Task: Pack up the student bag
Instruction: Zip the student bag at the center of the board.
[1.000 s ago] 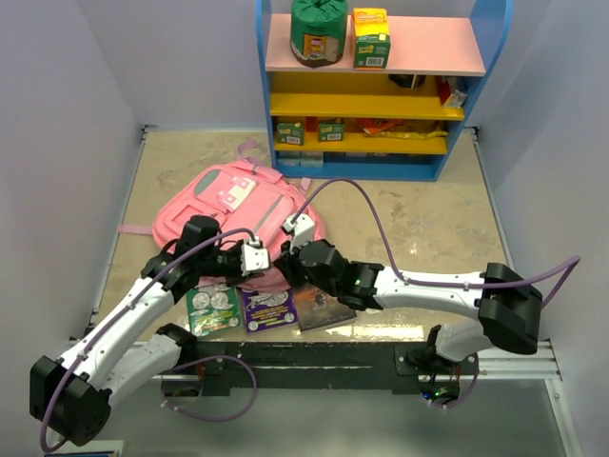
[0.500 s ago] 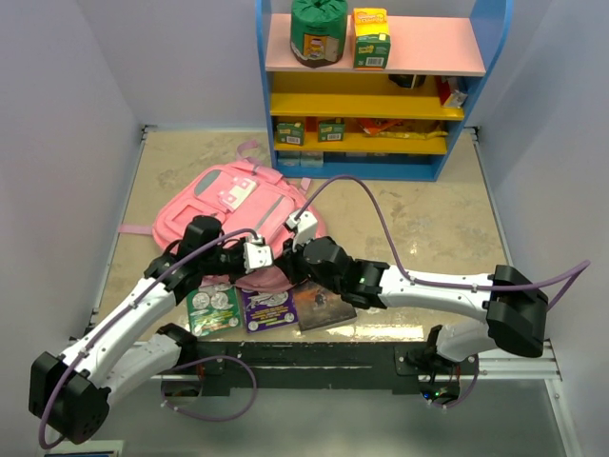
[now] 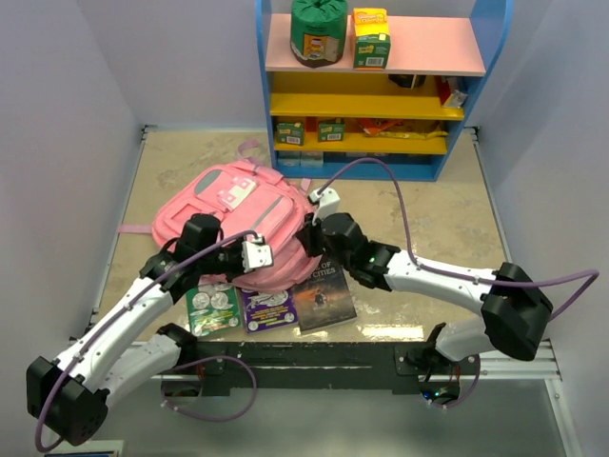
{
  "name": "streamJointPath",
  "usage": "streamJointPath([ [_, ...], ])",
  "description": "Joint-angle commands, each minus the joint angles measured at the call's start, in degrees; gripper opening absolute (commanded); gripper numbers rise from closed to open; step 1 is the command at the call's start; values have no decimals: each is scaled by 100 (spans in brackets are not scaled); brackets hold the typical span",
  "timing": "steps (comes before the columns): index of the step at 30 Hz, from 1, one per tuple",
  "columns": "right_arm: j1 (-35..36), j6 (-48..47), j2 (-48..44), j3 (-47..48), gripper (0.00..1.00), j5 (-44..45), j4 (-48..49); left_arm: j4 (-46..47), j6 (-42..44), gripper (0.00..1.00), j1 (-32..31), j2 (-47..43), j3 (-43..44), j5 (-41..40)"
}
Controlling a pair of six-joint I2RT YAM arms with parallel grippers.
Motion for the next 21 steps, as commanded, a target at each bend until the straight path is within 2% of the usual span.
streamJointPath([
  [1,-533,-421,-1,-4,0,501,309,-446,369,0,-27,-240,467,368],
  [7,-1210,-527,192,14,0,458,529,-1069,738,0,-36,-258,941,1026],
  [14,-1843,-677,737,268,0,151,1143,-2485,2573,0,-62,-627,1293,2021],
  [21,-1966,-511,1466,848,0,-175,1566,-3847,3612,0,-106,-320,1987,2812],
])
